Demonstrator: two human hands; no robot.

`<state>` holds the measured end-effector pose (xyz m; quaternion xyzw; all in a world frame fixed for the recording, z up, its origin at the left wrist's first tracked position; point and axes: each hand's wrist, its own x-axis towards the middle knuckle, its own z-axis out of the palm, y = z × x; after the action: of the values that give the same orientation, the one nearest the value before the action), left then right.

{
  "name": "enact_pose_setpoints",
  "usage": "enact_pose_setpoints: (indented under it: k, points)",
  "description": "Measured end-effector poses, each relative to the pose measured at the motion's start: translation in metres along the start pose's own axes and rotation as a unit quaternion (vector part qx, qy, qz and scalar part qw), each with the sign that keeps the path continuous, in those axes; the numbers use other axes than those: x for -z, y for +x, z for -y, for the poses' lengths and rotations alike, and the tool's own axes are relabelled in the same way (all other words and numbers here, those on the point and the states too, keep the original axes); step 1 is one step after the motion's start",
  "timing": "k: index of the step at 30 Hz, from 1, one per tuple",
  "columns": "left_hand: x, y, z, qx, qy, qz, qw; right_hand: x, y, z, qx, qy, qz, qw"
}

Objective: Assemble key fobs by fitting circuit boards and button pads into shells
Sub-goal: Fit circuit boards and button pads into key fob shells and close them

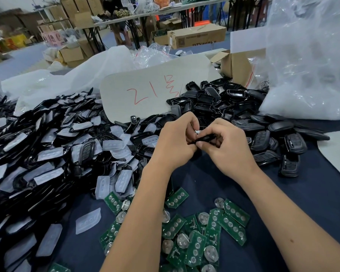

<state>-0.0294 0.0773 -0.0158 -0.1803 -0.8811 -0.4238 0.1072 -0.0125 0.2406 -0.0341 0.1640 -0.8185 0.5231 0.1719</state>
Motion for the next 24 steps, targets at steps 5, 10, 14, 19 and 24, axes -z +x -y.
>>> enact_pose_setpoints:
  k: [5,10,14,19,24]
  points:
    - [-0.001,0.001,0.003,0.051,-0.085,-0.004,0.995,-0.001,0.000,-0.005,-0.044,0.041,-0.032,0.998]
    - [0.005,0.001,0.003,0.110,-0.292,-0.006,0.950,-0.001,0.002,-0.008,-0.096,0.159,-0.049,0.981]
    - [0.009,0.000,0.002,0.137,-0.395,0.028,0.908,-0.003,0.003,-0.010,-0.098,0.207,-0.047,0.972]
    - [0.009,0.000,-0.002,0.164,-0.429,0.046,0.887,-0.003,0.003,-0.009,-0.129,0.263,-0.044,0.955]
    - [0.009,-0.001,-0.004,0.179,-0.425,0.042,0.886,-0.005,0.003,-0.007,-0.155,0.287,-0.036,0.945]
